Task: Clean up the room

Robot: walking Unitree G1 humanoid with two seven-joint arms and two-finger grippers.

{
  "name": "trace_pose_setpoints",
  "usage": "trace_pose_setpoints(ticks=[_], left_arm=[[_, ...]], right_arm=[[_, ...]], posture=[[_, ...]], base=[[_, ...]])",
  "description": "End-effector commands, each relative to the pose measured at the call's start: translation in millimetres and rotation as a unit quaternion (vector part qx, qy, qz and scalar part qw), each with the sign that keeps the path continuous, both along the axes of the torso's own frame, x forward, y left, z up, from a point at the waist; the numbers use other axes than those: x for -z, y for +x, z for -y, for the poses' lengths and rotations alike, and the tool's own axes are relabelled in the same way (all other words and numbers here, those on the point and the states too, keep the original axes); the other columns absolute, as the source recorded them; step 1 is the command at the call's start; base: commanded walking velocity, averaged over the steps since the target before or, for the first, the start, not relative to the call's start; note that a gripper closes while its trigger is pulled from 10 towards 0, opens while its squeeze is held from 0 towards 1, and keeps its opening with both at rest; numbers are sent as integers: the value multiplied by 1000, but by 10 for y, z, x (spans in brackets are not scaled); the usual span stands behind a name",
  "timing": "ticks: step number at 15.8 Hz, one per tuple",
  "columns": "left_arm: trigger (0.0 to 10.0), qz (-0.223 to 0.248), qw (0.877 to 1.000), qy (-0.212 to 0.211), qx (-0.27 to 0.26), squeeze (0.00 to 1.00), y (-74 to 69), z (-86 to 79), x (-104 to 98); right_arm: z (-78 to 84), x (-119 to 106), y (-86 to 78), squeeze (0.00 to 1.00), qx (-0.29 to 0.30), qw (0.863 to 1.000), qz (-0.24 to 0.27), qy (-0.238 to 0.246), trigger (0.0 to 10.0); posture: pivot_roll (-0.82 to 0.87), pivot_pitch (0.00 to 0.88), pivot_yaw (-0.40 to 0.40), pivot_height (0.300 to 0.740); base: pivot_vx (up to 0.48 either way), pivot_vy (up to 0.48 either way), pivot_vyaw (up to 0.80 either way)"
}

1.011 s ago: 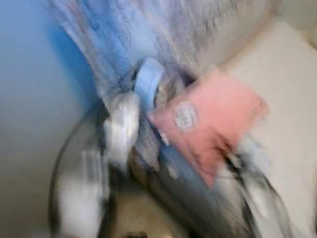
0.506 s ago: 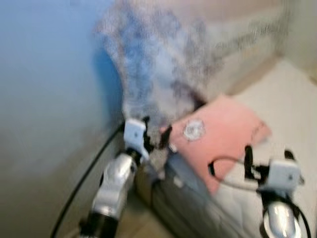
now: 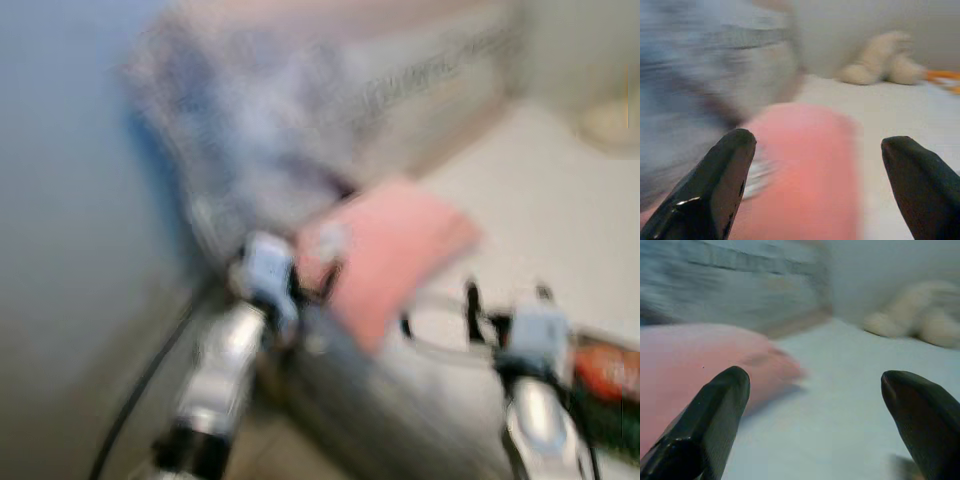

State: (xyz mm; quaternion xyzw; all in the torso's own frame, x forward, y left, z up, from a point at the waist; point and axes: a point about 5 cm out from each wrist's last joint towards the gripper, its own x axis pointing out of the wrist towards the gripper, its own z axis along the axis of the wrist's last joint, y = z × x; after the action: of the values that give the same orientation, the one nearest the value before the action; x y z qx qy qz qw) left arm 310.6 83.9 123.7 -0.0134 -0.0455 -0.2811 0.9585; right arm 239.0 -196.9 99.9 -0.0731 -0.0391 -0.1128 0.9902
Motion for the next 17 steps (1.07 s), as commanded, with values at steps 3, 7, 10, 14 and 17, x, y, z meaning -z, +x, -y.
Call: trace_pose_setpoints(ticks=[3,7,10,14,17], left_arm=[[10000,-34,998,5,-46,0,80,-174,85],[10000,-32,997,34,-62,0,154,-225,100],[10000,-33,997,30,-65,0,187,-202,90],[10000,-71,993,4,-90,0,97,-209,241],[10000,-64,993,7,-103,0,103,-226,235]], right_arm=[[8,44,17,0,9,996,-8,88,10000],[-11,93,56,0,-1,997,-20,72,10000],[-74,82,106,0,-25,998,-20,58,10000],[-129,81,121,0,-54,997,-25,39,10000],[-143,121,127,0,-60,997,-33,43,10000]], posture=[[85,0,16,740],[77,0,26,740],[69,0,31,740],[75,0,18,740],[96,0,10,740]], base=[[0,0,-587],[0,0,-591],[0,0,-198],[0,0,-155],[0,0,-775]])
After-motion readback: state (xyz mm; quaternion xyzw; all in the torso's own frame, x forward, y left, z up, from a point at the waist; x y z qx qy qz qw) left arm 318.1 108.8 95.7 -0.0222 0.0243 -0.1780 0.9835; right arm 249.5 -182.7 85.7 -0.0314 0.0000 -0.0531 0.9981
